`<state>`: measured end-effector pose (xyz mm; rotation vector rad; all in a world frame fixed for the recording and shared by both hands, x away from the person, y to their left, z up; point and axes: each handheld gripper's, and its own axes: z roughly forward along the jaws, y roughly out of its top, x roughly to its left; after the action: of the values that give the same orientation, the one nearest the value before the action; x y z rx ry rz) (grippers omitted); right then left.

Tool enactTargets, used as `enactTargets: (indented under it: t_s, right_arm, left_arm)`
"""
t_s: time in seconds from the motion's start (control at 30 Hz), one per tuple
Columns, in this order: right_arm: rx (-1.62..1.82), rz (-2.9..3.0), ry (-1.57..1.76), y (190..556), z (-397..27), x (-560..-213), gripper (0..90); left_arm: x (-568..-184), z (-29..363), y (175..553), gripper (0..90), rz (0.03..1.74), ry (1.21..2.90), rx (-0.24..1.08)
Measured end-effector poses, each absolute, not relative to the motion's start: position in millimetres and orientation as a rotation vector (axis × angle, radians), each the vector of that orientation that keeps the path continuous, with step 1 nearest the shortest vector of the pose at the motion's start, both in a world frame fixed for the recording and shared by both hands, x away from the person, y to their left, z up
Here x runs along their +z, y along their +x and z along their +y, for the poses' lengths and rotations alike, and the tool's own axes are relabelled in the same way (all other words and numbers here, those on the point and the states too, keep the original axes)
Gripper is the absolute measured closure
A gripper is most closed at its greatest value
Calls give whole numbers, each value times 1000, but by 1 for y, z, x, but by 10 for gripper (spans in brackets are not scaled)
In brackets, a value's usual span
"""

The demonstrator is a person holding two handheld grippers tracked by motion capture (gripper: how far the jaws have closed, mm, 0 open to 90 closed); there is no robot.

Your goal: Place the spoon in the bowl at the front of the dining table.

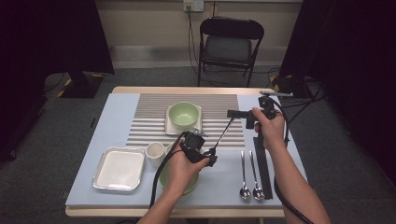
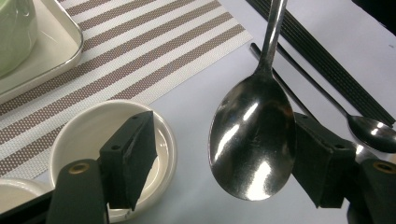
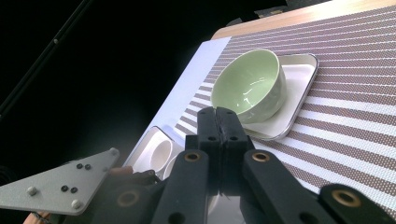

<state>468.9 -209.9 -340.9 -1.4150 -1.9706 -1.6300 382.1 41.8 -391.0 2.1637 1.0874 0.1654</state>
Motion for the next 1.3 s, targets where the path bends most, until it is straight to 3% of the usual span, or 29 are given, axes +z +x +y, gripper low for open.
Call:
enactTargets:
  t_s: [1.3]
  right_arm:
    - [-1630, -1910, -1434, 466, -219, -344, 900]
  left_arm:
    - [-390, 56, 390, 289, 1116, 2157, 220]
